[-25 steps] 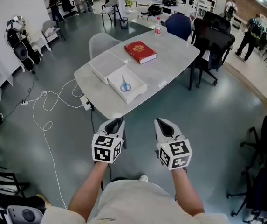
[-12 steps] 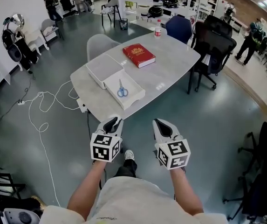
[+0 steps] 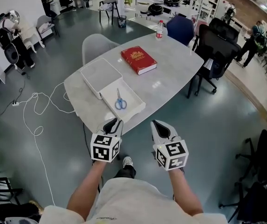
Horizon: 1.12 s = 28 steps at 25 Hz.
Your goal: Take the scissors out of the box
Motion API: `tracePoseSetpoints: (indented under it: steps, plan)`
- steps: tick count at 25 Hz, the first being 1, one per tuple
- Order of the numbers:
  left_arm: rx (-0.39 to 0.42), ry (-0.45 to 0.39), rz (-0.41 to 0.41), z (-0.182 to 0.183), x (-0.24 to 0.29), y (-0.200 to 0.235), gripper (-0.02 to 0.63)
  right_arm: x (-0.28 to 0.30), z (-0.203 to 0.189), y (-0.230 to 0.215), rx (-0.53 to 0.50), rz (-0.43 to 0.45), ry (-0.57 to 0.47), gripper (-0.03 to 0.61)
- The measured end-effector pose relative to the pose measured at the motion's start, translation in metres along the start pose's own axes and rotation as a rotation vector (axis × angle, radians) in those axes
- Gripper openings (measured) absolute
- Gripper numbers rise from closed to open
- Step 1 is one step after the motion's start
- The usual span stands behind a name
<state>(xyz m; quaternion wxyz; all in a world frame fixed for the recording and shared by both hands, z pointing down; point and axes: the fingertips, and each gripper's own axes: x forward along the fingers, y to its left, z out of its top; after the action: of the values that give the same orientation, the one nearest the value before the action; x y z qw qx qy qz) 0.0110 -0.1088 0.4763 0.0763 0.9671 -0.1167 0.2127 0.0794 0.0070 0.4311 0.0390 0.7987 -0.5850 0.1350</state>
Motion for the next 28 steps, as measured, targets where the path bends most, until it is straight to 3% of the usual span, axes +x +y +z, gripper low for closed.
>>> tracePoseSetpoints:
  steps: [17, 28]
  plan:
    - [-0.064, 0.129, -0.041, 0.005, 0.112, 0.071, 0.06, 0.152, 0.032, -0.038, -0.047, 0.043, 0.1, 0.005]
    - [-0.062, 0.196, -0.043, 0.003, 0.148, 0.094, 0.06, 0.208, 0.044, -0.049, -0.086, 0.088, 0.113, 0.005]
